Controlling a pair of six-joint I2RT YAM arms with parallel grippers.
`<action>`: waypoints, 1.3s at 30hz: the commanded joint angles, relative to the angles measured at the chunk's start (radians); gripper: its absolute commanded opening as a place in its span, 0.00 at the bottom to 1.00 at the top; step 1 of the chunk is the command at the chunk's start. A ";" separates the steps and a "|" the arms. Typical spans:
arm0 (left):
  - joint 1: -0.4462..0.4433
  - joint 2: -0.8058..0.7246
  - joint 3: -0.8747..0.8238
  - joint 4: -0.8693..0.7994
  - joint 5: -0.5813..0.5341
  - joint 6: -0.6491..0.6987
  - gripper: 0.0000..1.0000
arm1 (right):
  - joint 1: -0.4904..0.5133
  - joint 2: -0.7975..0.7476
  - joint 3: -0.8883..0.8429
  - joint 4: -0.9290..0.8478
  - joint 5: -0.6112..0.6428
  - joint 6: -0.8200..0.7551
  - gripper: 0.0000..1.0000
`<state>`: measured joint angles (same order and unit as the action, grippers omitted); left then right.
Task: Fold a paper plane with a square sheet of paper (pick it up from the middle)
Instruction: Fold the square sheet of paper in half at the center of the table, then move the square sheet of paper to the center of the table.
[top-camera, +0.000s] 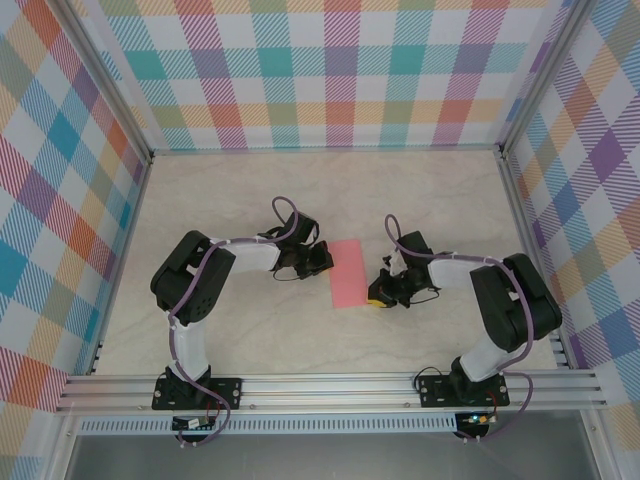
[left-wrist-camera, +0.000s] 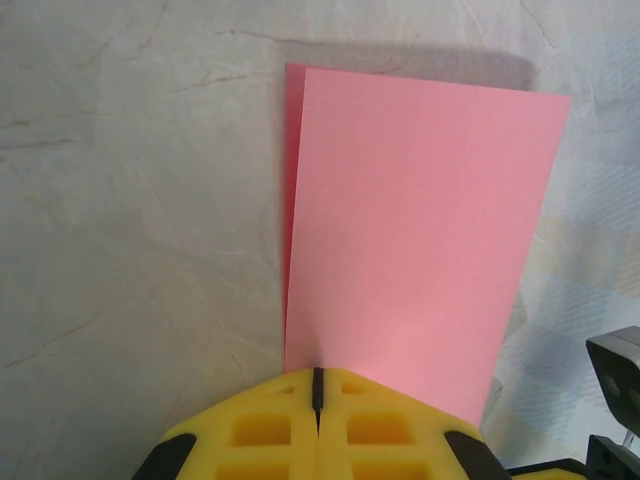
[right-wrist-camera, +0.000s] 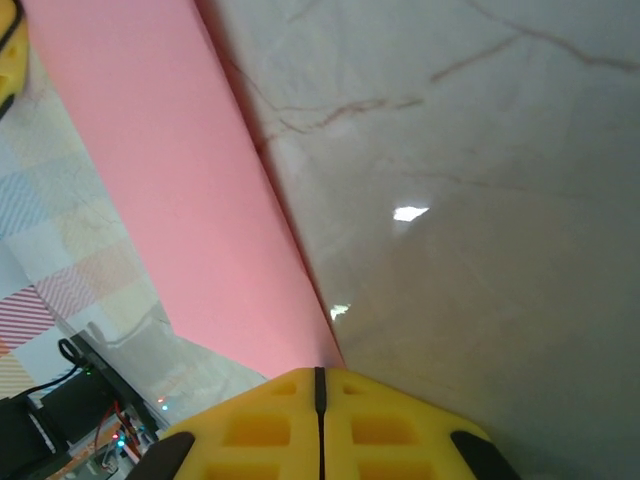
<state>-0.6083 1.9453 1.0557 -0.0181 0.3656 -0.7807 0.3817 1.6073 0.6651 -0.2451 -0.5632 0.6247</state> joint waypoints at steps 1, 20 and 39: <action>-0.014 0.113 -0.087 -0.218 -0.143 0.020 0.00 | 0.005 -0.059 0.049 -0.087 0.052 -0.035 0.06; -0.015 -0.021 0.098 -0.241 -0.057 0.073 0.08 | 0.129 0.053 0.109 -0.047 0.173 0.015 0.07; 0.007 -0.397 -0.220 -0.160 -0.317 -0.010 0.25 | 0.383 0.250 0.262 0.254 0.293 0.436 0.08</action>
<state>-0.6117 1.5951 0.8886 -0.2134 0.1104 -0.7597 0.7509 1.7859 0.8791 -0.0540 -0.3115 0.9882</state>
